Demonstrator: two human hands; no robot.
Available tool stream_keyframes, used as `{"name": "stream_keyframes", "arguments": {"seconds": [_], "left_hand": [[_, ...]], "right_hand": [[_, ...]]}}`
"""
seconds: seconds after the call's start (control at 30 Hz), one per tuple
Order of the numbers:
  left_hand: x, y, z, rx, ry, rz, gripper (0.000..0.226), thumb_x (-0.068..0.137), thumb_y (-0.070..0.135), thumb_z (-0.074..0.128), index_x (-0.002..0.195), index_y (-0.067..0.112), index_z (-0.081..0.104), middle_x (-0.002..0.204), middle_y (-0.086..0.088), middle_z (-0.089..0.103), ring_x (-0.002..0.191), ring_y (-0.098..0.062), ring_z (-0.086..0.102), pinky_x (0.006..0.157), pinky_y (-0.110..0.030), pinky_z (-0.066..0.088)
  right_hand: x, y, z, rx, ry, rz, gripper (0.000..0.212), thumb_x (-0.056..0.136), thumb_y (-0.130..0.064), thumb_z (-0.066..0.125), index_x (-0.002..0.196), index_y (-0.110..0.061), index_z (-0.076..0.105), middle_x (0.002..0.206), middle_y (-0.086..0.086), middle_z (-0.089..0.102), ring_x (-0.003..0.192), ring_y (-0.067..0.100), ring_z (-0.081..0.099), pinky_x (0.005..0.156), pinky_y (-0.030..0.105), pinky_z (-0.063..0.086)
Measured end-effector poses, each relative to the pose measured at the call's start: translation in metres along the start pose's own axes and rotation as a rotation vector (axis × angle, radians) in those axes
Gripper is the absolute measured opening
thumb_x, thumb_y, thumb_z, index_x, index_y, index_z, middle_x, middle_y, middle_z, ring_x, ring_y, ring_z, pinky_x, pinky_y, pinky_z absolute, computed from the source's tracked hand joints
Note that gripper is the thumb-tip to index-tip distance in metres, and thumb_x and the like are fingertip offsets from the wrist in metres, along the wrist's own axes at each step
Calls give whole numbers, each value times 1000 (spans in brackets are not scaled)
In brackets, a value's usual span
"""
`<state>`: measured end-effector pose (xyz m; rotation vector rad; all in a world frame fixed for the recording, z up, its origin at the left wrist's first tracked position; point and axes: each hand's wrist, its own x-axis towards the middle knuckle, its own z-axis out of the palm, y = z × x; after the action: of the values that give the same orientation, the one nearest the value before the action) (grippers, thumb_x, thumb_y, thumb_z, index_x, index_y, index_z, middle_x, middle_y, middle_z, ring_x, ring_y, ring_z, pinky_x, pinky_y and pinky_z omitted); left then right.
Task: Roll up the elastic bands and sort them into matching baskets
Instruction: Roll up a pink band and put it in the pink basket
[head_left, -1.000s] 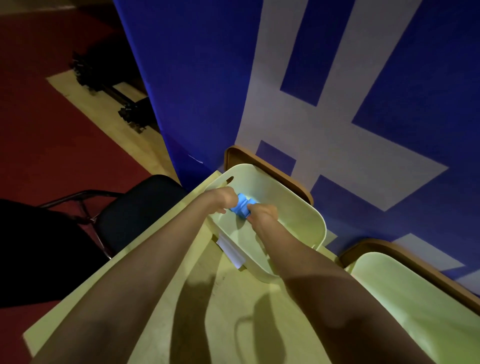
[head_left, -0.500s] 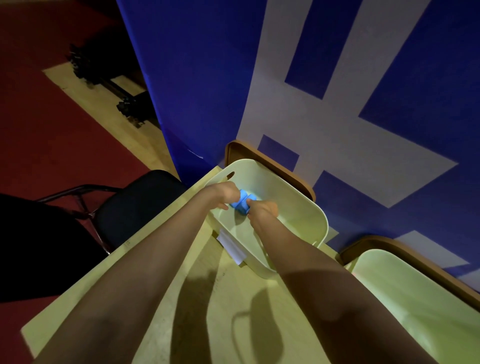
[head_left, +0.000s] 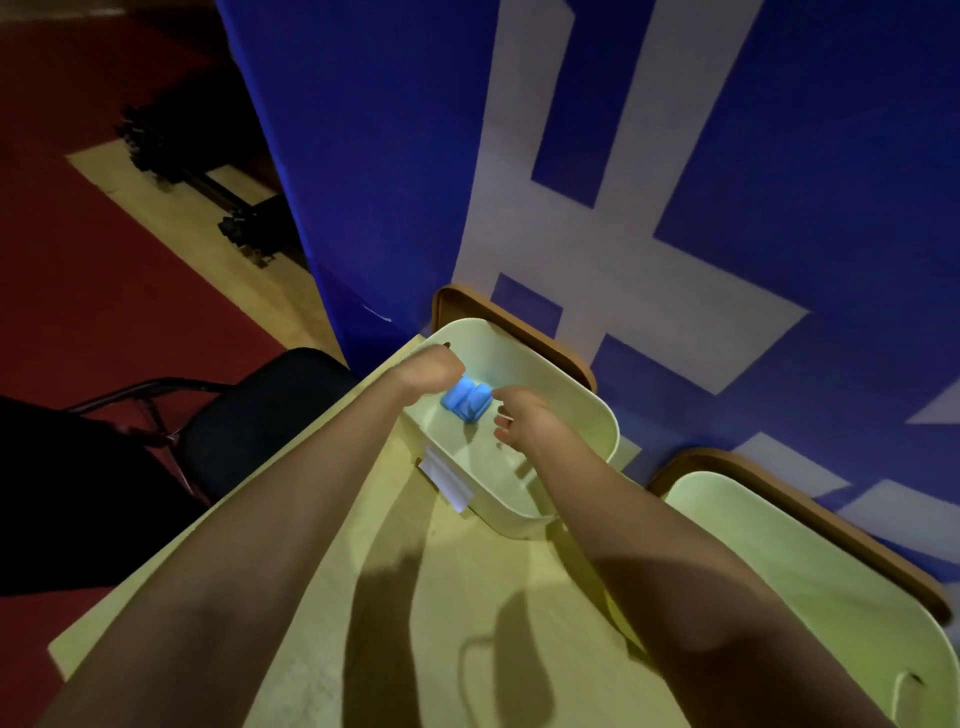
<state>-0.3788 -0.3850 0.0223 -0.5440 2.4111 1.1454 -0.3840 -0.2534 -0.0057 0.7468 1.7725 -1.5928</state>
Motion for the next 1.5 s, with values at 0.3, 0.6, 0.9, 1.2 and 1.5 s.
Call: {"name": "stream_keyframes", "arguments": {"seconds": [0.3, 0.6, 0.9, 1.2, 1.5], "left_hand": [[-168, 59, 12, -405, 28, 280, 24, 95, 12, 52, 118, 8, 59, 104, -5, 60, 101, -15, 58, 81, -18, 47], [-338, 118, 136, -540, -94, 669, 15, 91, 9, 60, 101, 20, 64, 103, -1, 66, 100, -15, 62, 82, -22, 49], [-419, 95, 307, -636, -208, 742, 25, 87, 1, 62, 92, 25, 66, 96, 3, 71, 94, -14, 65, 87, -21, 49], [-376, 0, 431, 12, -115, 699, 21, 79, 2, 67, 94, 17, 66, 92, 4, 61, 87, -21, 62, 80, -28, 51], [-361, -48, 466, 151, 8, 779, 11, 76, 20, 67, 85, 15, 61, 84, -7, 67, 85, -27, 61, 74, -34, 44]], "right_hand": [[-148, -5, -107, 150, -91, -413, 10, 92, -17, 57, 84, -22, 60, 97, 14, 64, 86, 13, 58, 82, 31, 46], [-314, 111, -261, 300, 159, -874, 12, 90, -12, 61, 99, -20, 64, 100, 7, 67, 95, 18, 64, 89, 31, 49], [-373, 288, -385, 336, 527, -926, 12, 89, -5, 61, 98, -11, 66, 99, 9, 69, 92, 17, 63, 85, 29, 49], [-310, 415, -397, 99, 479, -802, 24, 89, 0, 60, 100, -20, 66, 102, -1, 69, 88, -3, 60, 76, 9, 44], [-227, 468, -356, -449, 517, -880, 58, 69, -11, 49, 126, -15, 59, 129, 5, 52, 124, 18, 42, 110, 27, 26]]}}
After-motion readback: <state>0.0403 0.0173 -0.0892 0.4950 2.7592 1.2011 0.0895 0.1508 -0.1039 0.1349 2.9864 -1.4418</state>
